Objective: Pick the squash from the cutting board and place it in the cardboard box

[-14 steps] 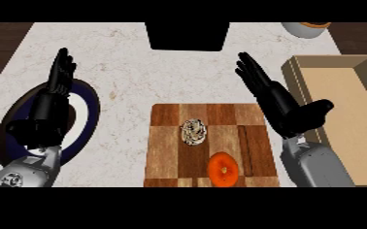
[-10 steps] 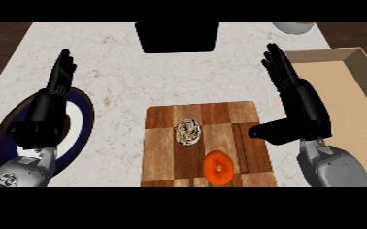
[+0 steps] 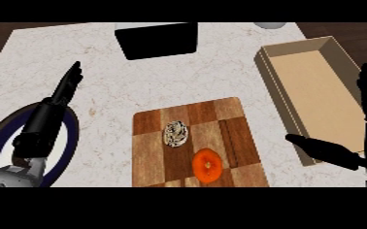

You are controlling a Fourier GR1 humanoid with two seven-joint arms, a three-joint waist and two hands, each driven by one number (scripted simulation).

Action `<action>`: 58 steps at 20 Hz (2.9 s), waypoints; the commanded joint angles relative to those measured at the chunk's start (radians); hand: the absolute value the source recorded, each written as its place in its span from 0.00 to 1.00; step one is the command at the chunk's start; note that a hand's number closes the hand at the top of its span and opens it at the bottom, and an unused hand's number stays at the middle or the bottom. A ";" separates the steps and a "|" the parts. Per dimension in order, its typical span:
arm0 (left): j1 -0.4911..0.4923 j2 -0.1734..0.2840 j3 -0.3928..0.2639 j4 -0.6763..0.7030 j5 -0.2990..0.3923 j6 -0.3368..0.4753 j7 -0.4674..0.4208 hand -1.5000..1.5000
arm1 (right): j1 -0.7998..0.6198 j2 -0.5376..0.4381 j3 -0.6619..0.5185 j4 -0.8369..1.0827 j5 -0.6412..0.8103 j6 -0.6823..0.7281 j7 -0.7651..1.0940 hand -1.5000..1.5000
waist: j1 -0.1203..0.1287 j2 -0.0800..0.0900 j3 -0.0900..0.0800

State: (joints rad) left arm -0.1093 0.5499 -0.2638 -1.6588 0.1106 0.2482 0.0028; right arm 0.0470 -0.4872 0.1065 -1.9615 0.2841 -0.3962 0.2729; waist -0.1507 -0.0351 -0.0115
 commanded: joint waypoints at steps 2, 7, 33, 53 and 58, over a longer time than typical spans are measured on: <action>-0.003 0.031 0.004 -0.003 0.038 -0.089 -0.041 0.50 | 0.224 -0.081 0.095 -0.213 0.268 -0.022 0.068 0.00 | 0.049 0.015 0.004; -0.041 0.023 0.009 0.035 0.047 -0.125 -0.066 0.50 | 0.352 -0.115 0.238 -0.387 0.514 0.086 0.252 0.00 | 0.079 0.027 0.002; -0.193 -0.026 0.015 0.133 0.045 -0.214 -0.054 0.50 | -0.060 0.383 0.785 -0.127 0.765 0.779 1.164 0.00 | 0.152 0.036 0.007; -0.115 -0.076 0.026 0.172 0.000 -0.222 -0.141 0.50 | -0.081 0.486 0.698 0.119 0.850 0.815 1.162 0.00 | 0.152 0.035 0.010; -0.109 -0.060 0.033 0.126 -0.012 -0.247 -0.101 0.50 | -0.090 0.486 0.699 0.112 0.848 0.807 1.152 0.00 | 0.155 0.033 0.011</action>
State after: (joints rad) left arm -0.2309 0.4870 -0.2321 -1.5106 0.1137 0.0099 -0.1093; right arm -0.0305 -0.0228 0.7682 -1.8353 1.1512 0.3644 1.1848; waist 0.0033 -0.0004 -0.0010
